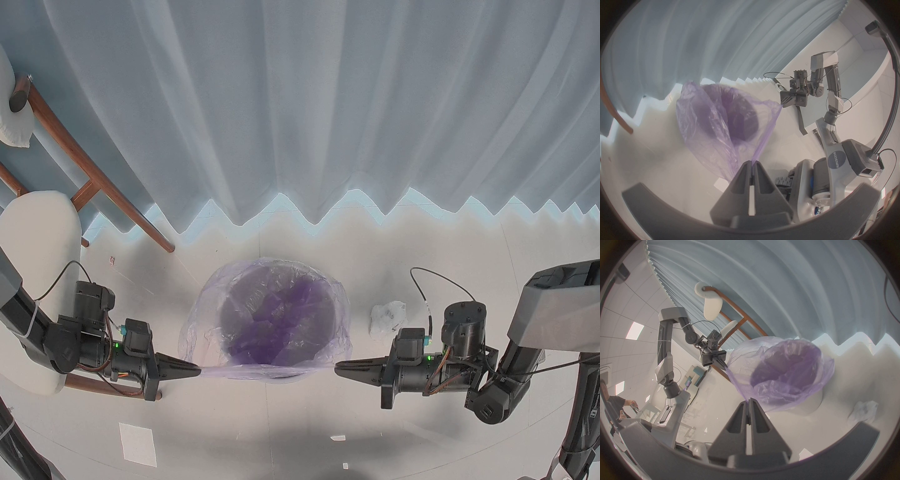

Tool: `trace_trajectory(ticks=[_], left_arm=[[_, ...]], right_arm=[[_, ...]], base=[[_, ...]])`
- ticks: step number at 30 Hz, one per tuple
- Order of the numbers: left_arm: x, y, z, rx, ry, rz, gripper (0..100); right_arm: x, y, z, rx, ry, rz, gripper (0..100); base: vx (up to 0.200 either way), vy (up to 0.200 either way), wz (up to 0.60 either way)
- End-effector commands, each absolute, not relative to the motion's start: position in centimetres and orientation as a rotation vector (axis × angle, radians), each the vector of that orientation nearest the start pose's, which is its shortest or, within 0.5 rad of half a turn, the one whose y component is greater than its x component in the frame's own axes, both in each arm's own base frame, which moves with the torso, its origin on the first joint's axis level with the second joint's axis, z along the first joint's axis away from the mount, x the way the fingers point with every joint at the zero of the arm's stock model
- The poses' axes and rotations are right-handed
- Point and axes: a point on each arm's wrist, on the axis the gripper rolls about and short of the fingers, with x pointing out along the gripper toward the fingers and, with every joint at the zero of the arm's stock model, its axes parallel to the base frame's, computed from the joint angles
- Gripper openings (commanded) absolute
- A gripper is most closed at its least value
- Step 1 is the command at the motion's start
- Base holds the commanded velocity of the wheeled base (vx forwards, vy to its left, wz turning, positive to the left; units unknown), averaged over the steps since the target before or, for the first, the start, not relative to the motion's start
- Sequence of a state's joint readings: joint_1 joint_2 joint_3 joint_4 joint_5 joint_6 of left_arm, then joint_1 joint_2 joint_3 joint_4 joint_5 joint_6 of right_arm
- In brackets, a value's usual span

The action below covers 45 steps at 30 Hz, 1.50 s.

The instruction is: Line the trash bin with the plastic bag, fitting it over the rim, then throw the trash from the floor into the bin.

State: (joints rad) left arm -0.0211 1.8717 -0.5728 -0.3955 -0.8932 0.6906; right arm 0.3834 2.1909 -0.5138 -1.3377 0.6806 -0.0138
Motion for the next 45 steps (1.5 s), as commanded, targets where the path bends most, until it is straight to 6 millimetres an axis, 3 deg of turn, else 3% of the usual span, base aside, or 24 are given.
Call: trace_trajectory(ticks=[1,10,21,32,36,39,40,43,45], left_arm=[[25.6,-1.4,3.7,0.159,0.616,-1.065,0],[25.9,-1.1,1.7,0.146,0.693,-1.038,0],[27.7,-0.7,0.0,0.156,0.743,-0.994,0],[28.6,0.0,-0.7,0.135,0.757,-0.962,0],[28.4,0.3,-0.3,0.124,0.752,-0.951,0],[27.4,0.6,2.1,0.146,0.689,-0.933,0],[27.4,0.6,2.1,0.146,0.689,-0.933,0],[25.8,0.2,6.0,0.137,0.601,-0.914,0],[25.3,0.0,7.3,0.116,0.57,-0.913,0]], right_arm=[[28.0,13.4,0.0,0.051,0.453,1.057,0],[27.5,13.1,-2.3,0.051,0.503,1.026,0],[27.9,12.7,-4.3,0.053,0.559,0.946,0],[29.5,12.8,-4.9,0.117,0.569,0.826,0],[29.9,13.2,-5.0,0.119,0.564,0.791,0],[29.9,14.0,-5.7,0.098,0.566,0.759,0],[29.9,14.0,-5.7,0.098,0.566,0.759,0],[29.7,14.5,-5.9,0.091,0.568,0.765,0],[29.6,14.6,-5.9,0.09,0.572,0.766,0]], base=[[0.0,0.0,0.0],[0.0,0.0,0.0],[0.0,0.0,0.0],[0.0,0.0,0.0],[0.0,0.0,0.0],[0.0,0.0,0.0],[0.0,0.0,0.0],[0.0,0.0,0.0],[0.0,0.0,0.0]])
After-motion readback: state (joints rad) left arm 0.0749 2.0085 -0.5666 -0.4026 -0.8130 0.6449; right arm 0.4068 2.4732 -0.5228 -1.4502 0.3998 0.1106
